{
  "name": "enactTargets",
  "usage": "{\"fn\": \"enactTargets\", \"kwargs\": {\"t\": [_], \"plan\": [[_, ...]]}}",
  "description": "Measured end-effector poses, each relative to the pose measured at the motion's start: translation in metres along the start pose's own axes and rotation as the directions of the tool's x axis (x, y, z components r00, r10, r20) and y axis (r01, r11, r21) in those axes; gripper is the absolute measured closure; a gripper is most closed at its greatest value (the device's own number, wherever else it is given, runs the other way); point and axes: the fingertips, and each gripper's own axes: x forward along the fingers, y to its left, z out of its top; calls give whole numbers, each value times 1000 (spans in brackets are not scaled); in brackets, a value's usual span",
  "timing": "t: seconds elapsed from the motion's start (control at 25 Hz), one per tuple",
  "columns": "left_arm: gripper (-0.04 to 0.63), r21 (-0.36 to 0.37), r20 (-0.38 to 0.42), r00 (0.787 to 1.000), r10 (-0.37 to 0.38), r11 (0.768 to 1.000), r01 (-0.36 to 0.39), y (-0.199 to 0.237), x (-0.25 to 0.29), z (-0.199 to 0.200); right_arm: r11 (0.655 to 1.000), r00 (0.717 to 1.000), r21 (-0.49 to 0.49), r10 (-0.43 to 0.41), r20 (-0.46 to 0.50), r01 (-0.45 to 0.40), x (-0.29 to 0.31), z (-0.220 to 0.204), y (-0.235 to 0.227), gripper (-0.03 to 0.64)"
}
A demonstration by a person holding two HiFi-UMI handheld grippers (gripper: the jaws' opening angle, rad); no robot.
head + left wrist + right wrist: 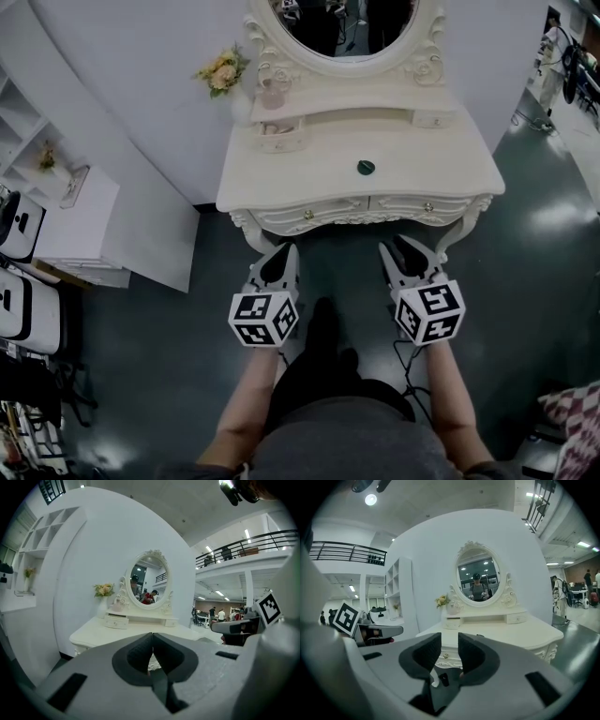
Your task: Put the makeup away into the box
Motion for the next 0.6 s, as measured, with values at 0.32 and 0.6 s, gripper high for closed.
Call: {"fn": "enactTargets", "kwargs": {"t": [0.32,0.6], "plan": [[589,-3,-4,1000,-12,1000,12,21,42,6,999,999,2,-33,-16,33,36,7,-22,499],[589,-1,-18,1000,-26,1000,26,52,100,15,998,997,-4,-62,-35,61,93,19,-47,500]]}}
